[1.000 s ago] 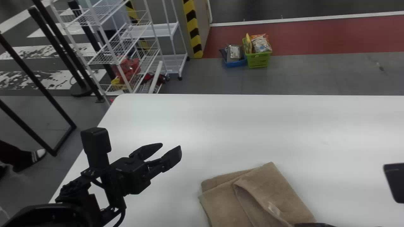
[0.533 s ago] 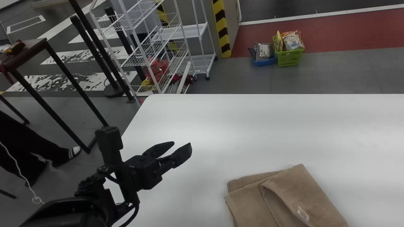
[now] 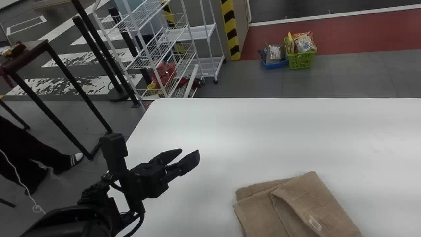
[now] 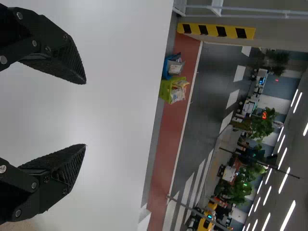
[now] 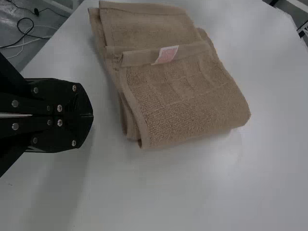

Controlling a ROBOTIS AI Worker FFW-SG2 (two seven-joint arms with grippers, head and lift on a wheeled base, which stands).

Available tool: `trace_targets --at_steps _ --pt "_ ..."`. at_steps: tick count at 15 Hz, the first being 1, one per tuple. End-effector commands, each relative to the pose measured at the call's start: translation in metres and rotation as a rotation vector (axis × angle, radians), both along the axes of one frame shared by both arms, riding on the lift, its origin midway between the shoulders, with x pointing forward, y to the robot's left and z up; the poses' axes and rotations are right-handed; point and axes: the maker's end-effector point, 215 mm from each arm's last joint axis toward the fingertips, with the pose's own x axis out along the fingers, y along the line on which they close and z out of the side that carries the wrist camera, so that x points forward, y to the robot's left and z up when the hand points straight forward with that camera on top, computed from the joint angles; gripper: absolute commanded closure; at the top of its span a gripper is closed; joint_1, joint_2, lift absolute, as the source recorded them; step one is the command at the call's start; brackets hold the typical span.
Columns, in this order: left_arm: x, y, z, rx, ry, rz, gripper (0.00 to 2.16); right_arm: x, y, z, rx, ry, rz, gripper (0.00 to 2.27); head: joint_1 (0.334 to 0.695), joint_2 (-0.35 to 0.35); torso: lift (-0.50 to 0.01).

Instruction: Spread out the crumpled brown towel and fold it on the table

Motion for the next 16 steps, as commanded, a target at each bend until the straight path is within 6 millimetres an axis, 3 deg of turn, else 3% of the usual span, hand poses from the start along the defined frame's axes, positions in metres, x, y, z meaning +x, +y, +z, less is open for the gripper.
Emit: trace_targets --at_steps 1,6,8,13,16 --pt "0.0 0.001 0.001 -0.006 -0.003 -0.002 0.44 0.008 -0.001 -0.006 0.012 0.015 -0.015 1.29 0.695 0.338 -0.127" --pt "-0.003 -0.006 -0.002 -0.031 0.004 -0.011 0.44 0.026 -0.01 -0.024 0.023 0.057 -0.056 1.29 0.695 0.326 -0.127" --pt "-0.003 -0.006 -0.002 -0.031 0.005 -0.01 0.44 0.032 -0.007 -0.022 0.031 0.049 -0.055 1.29 0.695 0.326 -0.127" --pt "0.003 -0.003 -0.004 -0.032 0.008 -0.002 0.44 0.046 -0.002 0.012 0.06 -0.035 -0.046 1.29 0.695 0.312 -0.127" --pt "0.01 -0.007 -0.003 -0.029 0.004 -0.007 0.44 0.057 -0.007 0.017 0.056 -0.053 -0.056 1.3 0.695 0.3 -0.127"
